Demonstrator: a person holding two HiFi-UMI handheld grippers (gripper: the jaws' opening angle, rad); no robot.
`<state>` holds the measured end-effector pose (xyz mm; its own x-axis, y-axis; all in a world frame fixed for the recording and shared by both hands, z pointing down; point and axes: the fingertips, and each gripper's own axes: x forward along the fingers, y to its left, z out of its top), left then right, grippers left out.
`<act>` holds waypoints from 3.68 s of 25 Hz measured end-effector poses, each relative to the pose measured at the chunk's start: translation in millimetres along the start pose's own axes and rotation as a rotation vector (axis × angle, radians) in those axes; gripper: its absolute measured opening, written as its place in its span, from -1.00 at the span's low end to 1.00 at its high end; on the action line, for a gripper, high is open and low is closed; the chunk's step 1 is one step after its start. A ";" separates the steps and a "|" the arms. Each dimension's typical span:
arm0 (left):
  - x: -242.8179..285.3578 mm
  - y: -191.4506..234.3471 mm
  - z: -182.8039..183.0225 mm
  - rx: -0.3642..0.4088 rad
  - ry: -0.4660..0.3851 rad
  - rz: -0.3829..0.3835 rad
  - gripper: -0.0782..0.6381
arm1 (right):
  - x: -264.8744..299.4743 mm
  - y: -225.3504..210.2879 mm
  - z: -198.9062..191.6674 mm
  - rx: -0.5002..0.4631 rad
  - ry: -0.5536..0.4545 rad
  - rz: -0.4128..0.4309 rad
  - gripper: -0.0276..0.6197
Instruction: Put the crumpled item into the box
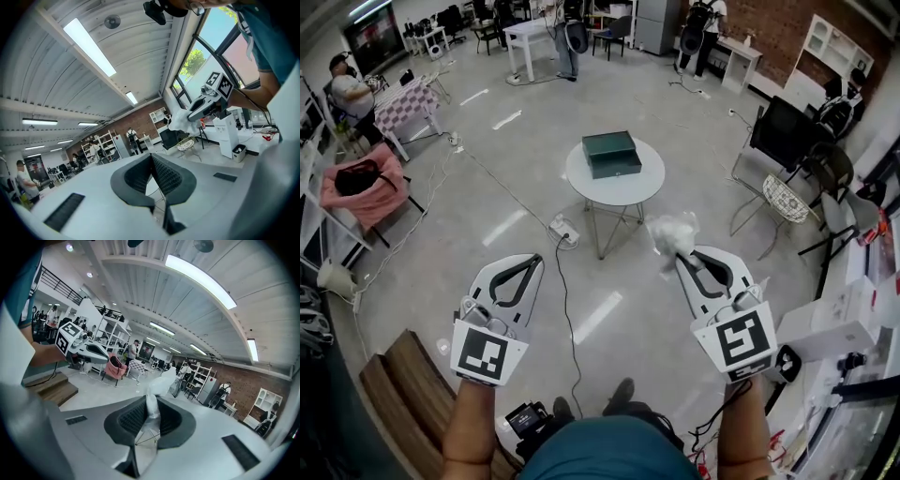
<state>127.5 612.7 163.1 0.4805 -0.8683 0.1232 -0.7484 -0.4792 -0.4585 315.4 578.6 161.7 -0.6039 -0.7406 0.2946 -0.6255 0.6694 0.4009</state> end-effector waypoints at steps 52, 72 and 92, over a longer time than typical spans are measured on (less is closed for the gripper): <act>220.4 297.7 -129.7 -0.036 -0.107 -0.143 -0.73 | 342.8 -93.0 76.5 0.002 0.114 -0.117 -0.71; 428.2 279.0 -121.3 -0.021 0.065 0.028 -0.73 | 445.6 -287.6 -21.9 -0.006 -0.015 0.104 -0.71; 594.8 379.3 -140.3 -0.016 -0.046 -0.182 -0.73 | 553.2 -384.0 -22.7 0.065 0.117 -0.077 -0.71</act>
<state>65.2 -103.5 186.0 0.6291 -0.7602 0.1623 -0.6541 -0.6306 -0.4177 232.6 -89.5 190.4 -0.4934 -0.7892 0.3656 -0.7007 0.6097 0.3705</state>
